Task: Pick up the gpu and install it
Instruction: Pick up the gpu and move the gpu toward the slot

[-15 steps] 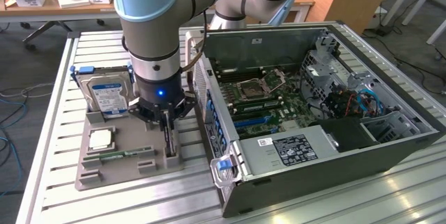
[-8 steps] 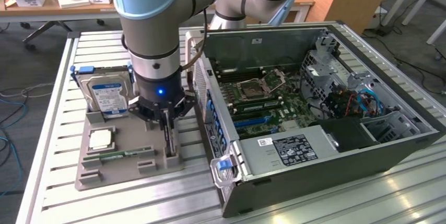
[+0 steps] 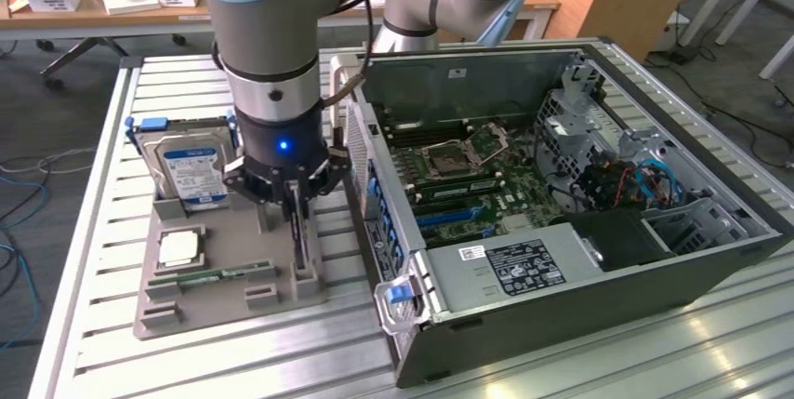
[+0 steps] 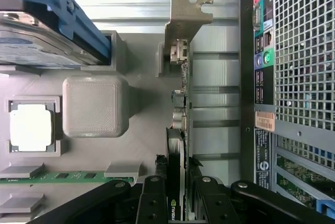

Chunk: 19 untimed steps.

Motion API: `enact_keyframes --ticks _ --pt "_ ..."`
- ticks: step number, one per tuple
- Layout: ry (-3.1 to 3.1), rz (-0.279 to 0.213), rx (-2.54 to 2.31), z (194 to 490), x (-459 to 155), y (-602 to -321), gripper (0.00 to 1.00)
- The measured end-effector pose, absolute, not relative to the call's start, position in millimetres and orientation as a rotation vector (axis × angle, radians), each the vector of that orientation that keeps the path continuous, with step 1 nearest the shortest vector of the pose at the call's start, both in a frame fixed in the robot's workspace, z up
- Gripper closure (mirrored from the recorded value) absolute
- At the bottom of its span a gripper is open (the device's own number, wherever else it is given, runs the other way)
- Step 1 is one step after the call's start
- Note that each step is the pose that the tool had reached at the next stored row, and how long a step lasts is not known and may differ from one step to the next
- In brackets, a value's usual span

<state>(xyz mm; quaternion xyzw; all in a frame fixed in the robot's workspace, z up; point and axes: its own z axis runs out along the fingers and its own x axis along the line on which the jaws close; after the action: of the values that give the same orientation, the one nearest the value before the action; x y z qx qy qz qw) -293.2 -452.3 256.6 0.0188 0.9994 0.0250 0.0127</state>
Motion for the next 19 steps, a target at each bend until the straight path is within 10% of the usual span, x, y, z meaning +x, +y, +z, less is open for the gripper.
enact_keyframes --ticks 19 --pt "3.115 0.078 0.059 331.7 -293.2 -452.2 0.74"
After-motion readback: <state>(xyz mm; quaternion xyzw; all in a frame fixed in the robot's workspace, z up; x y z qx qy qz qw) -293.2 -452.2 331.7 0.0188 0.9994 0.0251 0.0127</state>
